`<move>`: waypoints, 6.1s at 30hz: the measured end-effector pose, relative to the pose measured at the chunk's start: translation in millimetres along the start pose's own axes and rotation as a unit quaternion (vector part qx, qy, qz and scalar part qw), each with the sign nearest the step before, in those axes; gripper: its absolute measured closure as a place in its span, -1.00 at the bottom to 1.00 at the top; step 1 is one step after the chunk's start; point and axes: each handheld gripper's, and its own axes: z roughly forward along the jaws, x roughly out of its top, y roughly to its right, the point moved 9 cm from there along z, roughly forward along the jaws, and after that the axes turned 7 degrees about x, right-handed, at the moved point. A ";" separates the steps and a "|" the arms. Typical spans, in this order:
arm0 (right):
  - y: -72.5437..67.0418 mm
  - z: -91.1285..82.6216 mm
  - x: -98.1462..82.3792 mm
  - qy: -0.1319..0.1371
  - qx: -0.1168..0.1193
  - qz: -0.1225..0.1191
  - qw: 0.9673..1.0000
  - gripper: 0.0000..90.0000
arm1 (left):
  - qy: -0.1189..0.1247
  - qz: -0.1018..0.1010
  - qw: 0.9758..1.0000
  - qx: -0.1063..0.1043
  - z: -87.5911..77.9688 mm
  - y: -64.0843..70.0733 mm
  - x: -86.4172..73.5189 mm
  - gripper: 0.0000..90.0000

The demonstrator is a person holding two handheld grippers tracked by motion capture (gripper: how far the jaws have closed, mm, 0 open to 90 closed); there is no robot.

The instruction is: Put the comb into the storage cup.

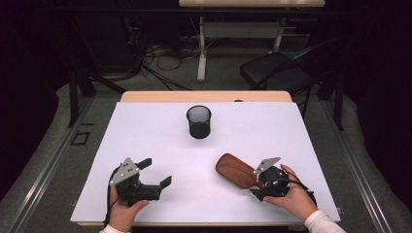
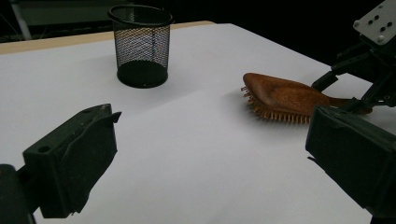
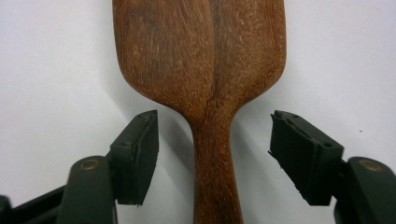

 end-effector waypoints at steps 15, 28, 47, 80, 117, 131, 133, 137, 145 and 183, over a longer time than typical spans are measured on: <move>1.4 2.1 0.4 -0.003 -0.002 -0.012 1.000 -0.09 | 0.000 0.000 1.000 0.000 0.1 0.0 0.0 -0.96; 2.0 3.6 -0.1 -0.007 0.005 -0.006 1.000 -0.01 | -0.001 0.000 1.000 -0.001 0.4 0.4 -0.4 -0.96; 3.8 6.6 -1.0 -0.023 0.008 -0.006 1.000 0.20 | -0.002 0.002 1.000 -0.001 0.7 0.4 -0.8 -0.96; 0.3 6.9 -0.2 -0.026 0.020 -0.013 0.999 0.55 | -0.003 -0.001 1.000 -0.002 1.0 0.1 -1.1 -0.96; 0.4 2.3 1.0 -0.009 0.014 -0.025 1.000 0.59 | -0.003 0.001 1.000 -0.001 1.1 0.1 -1.4 -0.96; -0.1 1.4 1.6 0.025 0.001 -0.029 0.999 0.60 | -0.003 0.000 1.000 -0.001 1.3 0.0 -1.5 -0.96; -0.1 0.4 0.8 0.026 0.001 -0.029 0.999 0.60 | -0.004 0.001 1.000 -0.001 1.3 -0.1 -1.7 -0.96; 0.6 0.2 1.3 0.037 -0.009 -0.027 0.999 0.60 | -0.004 0.002 1.000 0.000 1.5 0.1 -1.7 -0.96; 0.8 -3.6 4.6 0.052 -0.017 -0.026 0.998 0.60 | -0.004 0.001 1.000 0.000 1.4 0.0 -1.9 -0.96; -1.4 -15.7 58.2 0.141 -0.037 -0.020 0.989 0.60 | -0.006 -0.003 1.000 -0.001 2.0 -1.0 -2.6 -0.96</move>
